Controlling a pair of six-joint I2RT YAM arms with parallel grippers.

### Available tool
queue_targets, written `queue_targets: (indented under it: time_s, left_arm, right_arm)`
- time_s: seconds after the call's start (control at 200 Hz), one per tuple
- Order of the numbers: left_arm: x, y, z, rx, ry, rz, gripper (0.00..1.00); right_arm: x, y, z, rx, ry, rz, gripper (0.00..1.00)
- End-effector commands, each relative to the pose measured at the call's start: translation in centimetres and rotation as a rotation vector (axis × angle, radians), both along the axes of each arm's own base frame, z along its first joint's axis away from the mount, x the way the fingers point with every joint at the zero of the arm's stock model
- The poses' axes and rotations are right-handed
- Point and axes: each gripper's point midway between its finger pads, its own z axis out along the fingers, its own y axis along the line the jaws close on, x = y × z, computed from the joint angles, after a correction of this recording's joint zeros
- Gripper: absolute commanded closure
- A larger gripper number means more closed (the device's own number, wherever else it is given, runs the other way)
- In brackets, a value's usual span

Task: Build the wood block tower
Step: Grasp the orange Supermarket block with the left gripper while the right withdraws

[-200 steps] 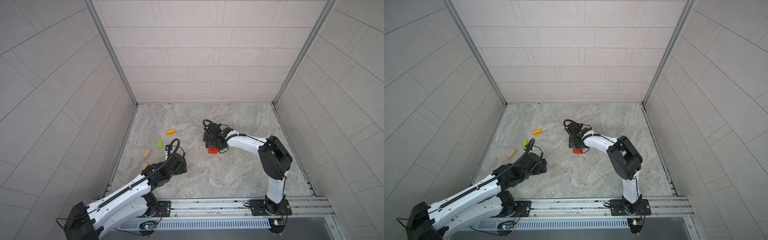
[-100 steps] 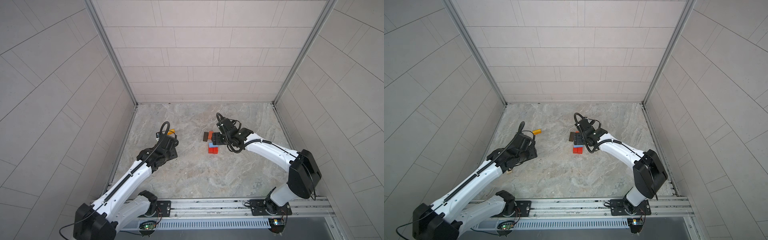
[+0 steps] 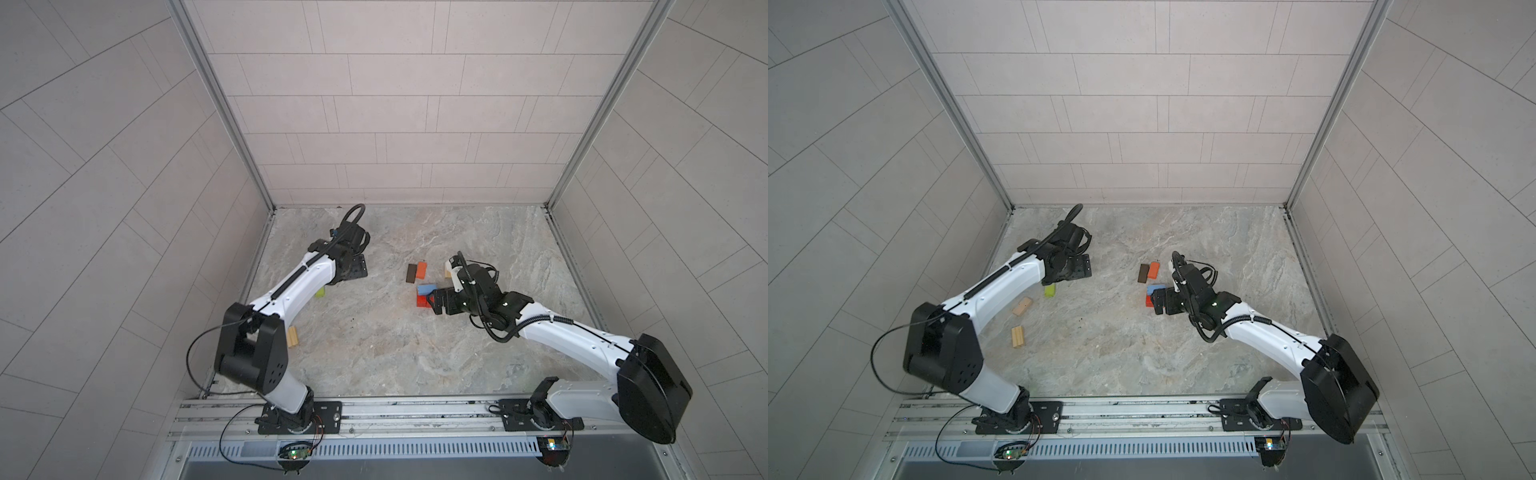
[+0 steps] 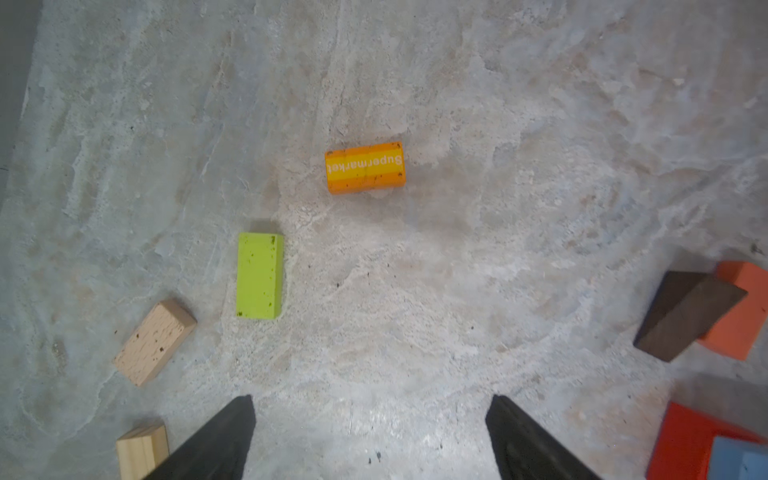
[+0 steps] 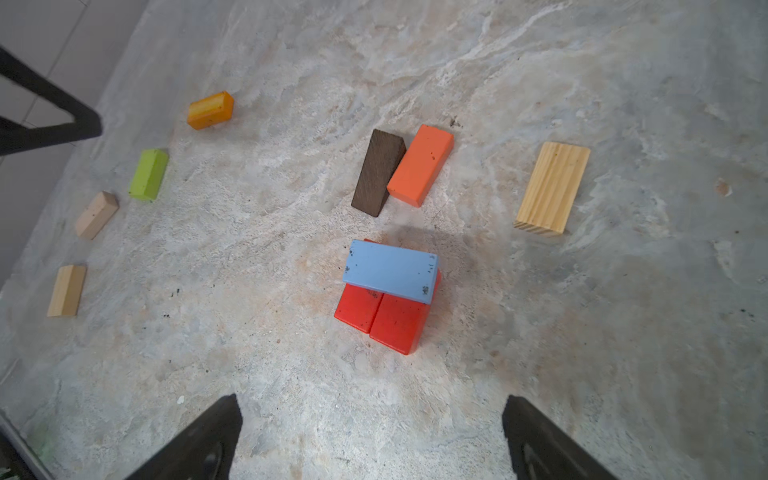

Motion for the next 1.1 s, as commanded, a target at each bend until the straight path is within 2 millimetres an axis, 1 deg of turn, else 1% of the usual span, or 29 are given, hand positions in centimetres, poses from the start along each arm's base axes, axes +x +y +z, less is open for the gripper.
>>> queue_targets:
  time_s: [0.0,0.1,0.17,0.26,0.35,0.43,0.565,0.681,0.911,1.011,1.096]
  left_arm:
    - [1.3,1.9,-1.1,0.043,0.084,-0.019,0.06]
    - [3.3,2.9,-2.3,0.063,0.113,-0.007,0.07]
    - [4.7,2.7,-2.8,0.077,0.113,-0.035,0.08]
    - [6.2,2.4,-3.6,0.086,0.121,-0.065,0.08]
    - [7.4,2.3,-4.3,0.078,0.122,-0.083,0.08]
    - [8.1,2.2,-4.9,0.044,0.111,-0.084,0.08]
    - [8.6,1.8,-5.8,-0.028,0.094,-0.085,0.07]
    - [8.7,1.7,-6.2,-0.035,0.093,-0.093,0.07]
    - [9.3,2.7,-7.9,-0.054,0.113,-0.065,0.08]
    - [9.2,2.9,-8.7,-0.048,0.129,-0.046,0.08]
    - [9.0,3.6,-9.1,-0.024,0.134,-0.002,0.08]
  right_arm:
    - [0.8,-0.7,3.0,0.124,-0.159,-0.069,0.01]
    - [0.3,-1.7,4.7,0.153,-0.217,-0.094,0.01]
    - [0.0,-2.5,5.4,0.155,-0.251,-0.116,0.01]
    - [-0.2,-3.0,5.8,0.167,-0.271,-0.126,0.01]
    - [-0.2,-2.6,5.6,0.178,-0.268,-0.112,0.01]
    - [-0.2,-2.0,5.1,0.182,-0.246,-0.095,0.01]
    - [0.0,-1.3,4.2,0.188,-0.211,-0.073,0.01]
    - [0.1,-0.9,3.7,0.189,-0.197,-0.064,0.01]
    - [0.1,-1.0,3.6,0.178,-0.199,-0.063,0.01]
    - [0.2,-0.9,3.4,0.173,-0.195,-0.065,0.01]
    - [0.2,-0.8,3.2,0.171,-0.189,-0.059,0.01]
